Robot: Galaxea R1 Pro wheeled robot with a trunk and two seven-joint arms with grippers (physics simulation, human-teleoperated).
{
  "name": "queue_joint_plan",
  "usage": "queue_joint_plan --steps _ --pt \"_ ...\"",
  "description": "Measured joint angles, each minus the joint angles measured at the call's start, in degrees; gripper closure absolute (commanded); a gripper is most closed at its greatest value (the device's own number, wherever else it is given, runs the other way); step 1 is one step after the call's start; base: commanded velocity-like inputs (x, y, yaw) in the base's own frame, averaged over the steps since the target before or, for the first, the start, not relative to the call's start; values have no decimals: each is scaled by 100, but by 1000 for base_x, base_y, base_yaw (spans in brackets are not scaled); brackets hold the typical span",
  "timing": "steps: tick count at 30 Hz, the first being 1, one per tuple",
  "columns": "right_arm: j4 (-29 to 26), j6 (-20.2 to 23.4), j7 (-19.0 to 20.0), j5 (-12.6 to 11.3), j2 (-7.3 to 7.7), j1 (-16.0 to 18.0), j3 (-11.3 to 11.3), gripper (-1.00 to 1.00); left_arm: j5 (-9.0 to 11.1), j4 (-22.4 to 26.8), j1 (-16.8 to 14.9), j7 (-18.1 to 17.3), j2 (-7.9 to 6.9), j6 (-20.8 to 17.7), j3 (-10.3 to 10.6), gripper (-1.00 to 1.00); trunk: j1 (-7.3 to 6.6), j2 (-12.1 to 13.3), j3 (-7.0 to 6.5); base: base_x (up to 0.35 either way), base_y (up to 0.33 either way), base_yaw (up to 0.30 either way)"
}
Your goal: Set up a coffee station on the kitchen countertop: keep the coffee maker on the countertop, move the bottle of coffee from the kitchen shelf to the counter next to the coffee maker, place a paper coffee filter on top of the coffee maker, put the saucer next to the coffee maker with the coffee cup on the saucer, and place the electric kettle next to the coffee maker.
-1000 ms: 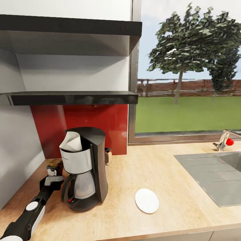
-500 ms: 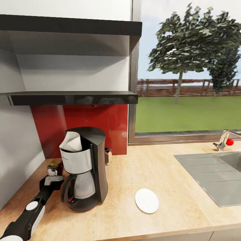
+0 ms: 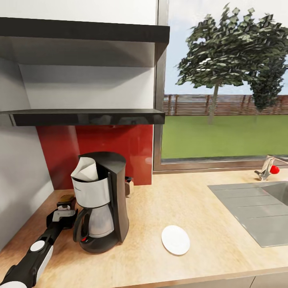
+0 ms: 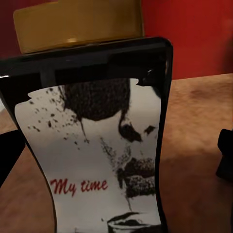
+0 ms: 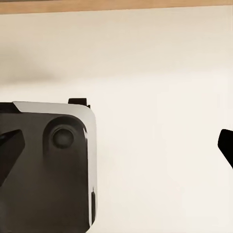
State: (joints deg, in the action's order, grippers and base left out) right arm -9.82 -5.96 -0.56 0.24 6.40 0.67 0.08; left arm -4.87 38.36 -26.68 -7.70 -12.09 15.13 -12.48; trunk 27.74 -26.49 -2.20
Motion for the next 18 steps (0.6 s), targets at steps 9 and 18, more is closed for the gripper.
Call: queue_joint_plan --steps 9,18 --pt "6 0 0 0 2 0 0 -100 1 7 0 0 0 3 0 -100 0 0 0 0 0 0" --pt "4 0 0 0 0 2 0 -100 1 9 0 0 0 3 0 -100 0 0 0 0 0 0"
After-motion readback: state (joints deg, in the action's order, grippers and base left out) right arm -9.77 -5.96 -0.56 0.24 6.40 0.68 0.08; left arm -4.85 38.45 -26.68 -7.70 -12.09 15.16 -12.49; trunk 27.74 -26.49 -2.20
